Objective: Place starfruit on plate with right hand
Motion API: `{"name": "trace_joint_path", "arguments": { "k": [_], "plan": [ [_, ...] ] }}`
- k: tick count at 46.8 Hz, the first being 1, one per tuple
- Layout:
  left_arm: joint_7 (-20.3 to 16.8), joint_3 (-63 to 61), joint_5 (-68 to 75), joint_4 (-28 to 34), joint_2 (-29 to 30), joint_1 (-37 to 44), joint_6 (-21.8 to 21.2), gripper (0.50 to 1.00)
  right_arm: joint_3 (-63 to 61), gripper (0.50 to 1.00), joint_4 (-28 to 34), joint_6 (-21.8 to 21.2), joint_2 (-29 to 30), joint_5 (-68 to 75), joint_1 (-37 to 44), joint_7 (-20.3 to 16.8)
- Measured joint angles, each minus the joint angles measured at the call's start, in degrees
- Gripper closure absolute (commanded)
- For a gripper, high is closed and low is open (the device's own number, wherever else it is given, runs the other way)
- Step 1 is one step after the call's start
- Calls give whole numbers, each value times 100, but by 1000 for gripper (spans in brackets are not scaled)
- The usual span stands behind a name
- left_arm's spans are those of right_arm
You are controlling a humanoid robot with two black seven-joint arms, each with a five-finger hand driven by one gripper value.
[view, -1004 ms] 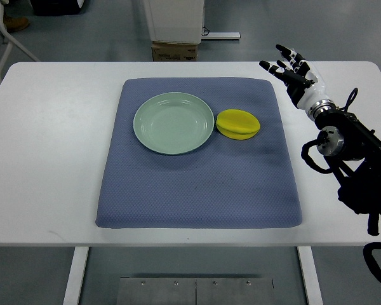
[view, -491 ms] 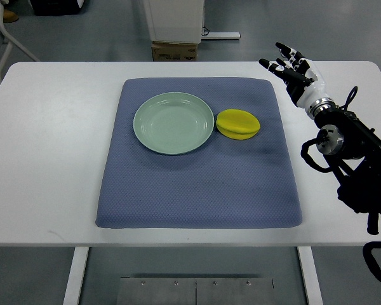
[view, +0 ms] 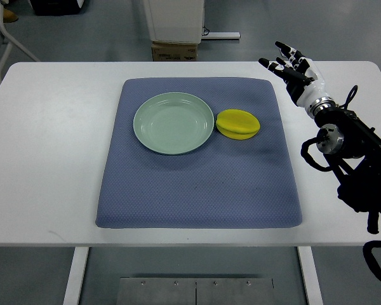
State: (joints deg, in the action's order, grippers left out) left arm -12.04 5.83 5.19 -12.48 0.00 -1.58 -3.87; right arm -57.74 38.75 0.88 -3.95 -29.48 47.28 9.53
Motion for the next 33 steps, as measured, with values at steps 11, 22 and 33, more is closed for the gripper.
{"name": "trace_joint_path", "arguments": {
  "k": [11, 22, 33],
  "plan": [
    [0, 0, 1, -1, 0, 1, 0, 500, 35, 500, 0, -7, -19, 2, 36, -21],
    [0, -1, 3, 0, 0, 0, 0, 500, 131, 500, 17, 0, -19, -4, 39, -1],
    [0, 4, 3, 1, 0, 0, 0, 500, 389, 500, 104, -16, -111, -32, 57, 66]
  ]
}}
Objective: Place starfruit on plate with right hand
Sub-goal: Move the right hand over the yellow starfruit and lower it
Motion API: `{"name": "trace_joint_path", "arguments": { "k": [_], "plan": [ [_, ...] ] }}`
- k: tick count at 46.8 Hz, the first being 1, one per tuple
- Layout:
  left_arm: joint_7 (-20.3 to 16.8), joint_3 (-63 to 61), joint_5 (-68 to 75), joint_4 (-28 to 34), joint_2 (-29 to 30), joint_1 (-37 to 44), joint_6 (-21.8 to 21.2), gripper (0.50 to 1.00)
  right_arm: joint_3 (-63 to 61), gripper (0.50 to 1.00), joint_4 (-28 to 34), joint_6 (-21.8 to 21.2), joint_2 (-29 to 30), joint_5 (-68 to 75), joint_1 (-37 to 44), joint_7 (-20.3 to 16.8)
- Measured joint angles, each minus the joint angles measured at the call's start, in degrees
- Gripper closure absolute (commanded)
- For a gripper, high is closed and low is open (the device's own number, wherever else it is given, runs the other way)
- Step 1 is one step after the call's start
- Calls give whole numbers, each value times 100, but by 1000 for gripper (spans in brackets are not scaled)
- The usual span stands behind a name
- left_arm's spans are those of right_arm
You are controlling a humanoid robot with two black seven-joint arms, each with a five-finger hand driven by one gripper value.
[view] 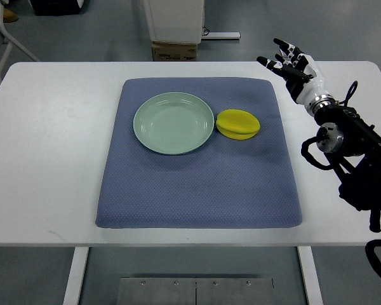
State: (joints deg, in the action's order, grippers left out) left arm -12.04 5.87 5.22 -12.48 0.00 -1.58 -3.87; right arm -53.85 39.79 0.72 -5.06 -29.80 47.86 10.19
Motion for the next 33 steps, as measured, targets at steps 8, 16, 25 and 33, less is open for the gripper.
{"name": "trace_joint_path", "arguments": {
  "k": [8, 16, 25, 33],
  "plan": [
    [0, 0, 0, 0, 0, 0, 0, 500, 435, 500, 152, -3, -159, -35, 35, 1],
    [0, -1, -1, 0, 0, 0, 0, 500, 866, 500, 258, -33, -350, -206, 160, 19],
    [0, -3, -3, 0, 0, 0, 0, 500, 1345, 500, 536, -173, -559, -698, 250, 29],
    [0, -4, -2, 0, 0, 0, 0, 500, 1891, 500, 643, -417, -744, -1223, 371, 135]
  ]
}}
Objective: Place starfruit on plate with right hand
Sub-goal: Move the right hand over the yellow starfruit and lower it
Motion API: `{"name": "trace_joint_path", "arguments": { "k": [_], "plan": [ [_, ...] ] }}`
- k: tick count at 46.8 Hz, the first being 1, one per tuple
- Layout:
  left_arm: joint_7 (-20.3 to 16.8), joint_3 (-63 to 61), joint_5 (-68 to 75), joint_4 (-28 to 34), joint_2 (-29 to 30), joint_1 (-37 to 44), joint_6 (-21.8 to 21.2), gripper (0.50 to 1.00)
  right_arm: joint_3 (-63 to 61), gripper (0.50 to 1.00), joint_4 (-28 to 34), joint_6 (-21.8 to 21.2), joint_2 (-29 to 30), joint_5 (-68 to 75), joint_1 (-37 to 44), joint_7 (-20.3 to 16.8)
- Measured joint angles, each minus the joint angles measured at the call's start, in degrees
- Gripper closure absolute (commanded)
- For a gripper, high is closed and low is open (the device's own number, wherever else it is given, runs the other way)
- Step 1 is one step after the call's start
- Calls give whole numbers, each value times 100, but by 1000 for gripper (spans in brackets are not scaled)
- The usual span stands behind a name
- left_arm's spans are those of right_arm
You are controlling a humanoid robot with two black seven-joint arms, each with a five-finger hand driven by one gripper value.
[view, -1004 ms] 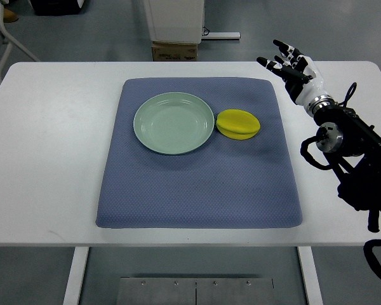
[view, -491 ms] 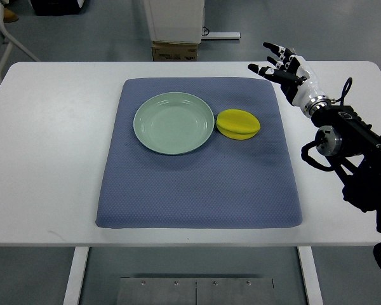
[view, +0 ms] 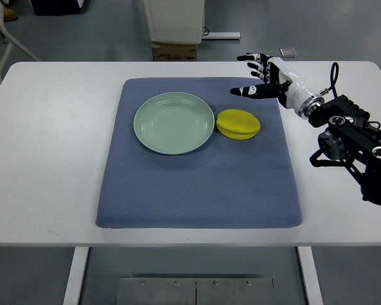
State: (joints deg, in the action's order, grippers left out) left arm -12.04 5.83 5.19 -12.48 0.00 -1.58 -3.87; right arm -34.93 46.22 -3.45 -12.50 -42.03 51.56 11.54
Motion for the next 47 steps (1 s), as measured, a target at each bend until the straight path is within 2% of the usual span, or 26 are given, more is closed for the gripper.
{"name": "trace_joint_path", "arguments": {
  "k": [24, 47],
  "plan": [
    [0, -2, 0, 0, 0, 0, 0, 500, 1381, 500, 38, -55, -78, -1017, 449, 182],
    [0, -2, 0, 0, 0, 0, 0, 500, 1931, 519, -293, 342, 22, -1265, 581, 151]
  ]
}}
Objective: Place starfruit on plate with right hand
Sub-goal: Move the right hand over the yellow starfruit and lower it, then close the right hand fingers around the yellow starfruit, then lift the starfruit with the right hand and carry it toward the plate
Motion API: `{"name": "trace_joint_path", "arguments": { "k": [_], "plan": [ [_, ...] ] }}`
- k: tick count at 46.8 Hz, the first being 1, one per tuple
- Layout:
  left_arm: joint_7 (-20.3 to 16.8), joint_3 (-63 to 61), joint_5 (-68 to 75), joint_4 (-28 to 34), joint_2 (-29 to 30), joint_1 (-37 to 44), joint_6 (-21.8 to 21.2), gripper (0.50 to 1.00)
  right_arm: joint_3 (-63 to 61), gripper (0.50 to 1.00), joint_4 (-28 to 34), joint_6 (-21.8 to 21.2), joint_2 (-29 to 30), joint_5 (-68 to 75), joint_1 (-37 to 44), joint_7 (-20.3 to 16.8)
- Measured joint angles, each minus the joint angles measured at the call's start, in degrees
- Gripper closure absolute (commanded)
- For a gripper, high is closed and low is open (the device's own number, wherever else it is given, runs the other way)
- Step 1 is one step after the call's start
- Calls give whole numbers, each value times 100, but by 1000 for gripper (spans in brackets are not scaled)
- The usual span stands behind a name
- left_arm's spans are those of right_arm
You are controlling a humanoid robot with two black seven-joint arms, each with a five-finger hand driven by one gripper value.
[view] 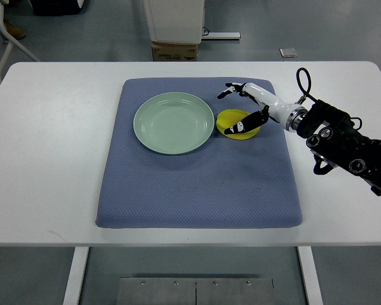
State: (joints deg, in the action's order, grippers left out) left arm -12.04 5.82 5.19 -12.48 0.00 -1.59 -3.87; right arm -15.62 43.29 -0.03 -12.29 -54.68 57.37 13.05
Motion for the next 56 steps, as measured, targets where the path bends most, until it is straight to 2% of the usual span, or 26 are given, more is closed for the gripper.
{"name": "trace_joint_path", "arguments": {
  "k": [15, 34, 41, 42, 48, 49, 56],
  "plan": [
    [0, 1, 0, 0, 0, 1, 0, 500, 290, 540, -421, 101, 113, -130, -15, -8],
    [0, 1, 0, 0, 0, 1, 0, 500, 509, 557, -445, 217, 216, -148, -29, -4],
    [0, 3, 0, 0, 0, -1, 1, 500, 552, 649, -445, 259, 264, -148, -34, 3],
    [0, 2, 0, 0, 0, 0, 1, 500, 553, 684, -446, 261, 268, -149, -34, 3],
    [0, 0, 0, 0, 0, 1, 1, 500, 560, 975, -466, 267, 287, -149, -39, -8],
    [0, 0, 0, 0, 0, 1, 1, 500, 560, 1000, -474, 267, 289, -149, -40, -11],
    [0, -1, 0, 0, 0, 1, 1, 500, 561, 1000, -527, 263, 306, -149, -50, -21]
  ]
}}
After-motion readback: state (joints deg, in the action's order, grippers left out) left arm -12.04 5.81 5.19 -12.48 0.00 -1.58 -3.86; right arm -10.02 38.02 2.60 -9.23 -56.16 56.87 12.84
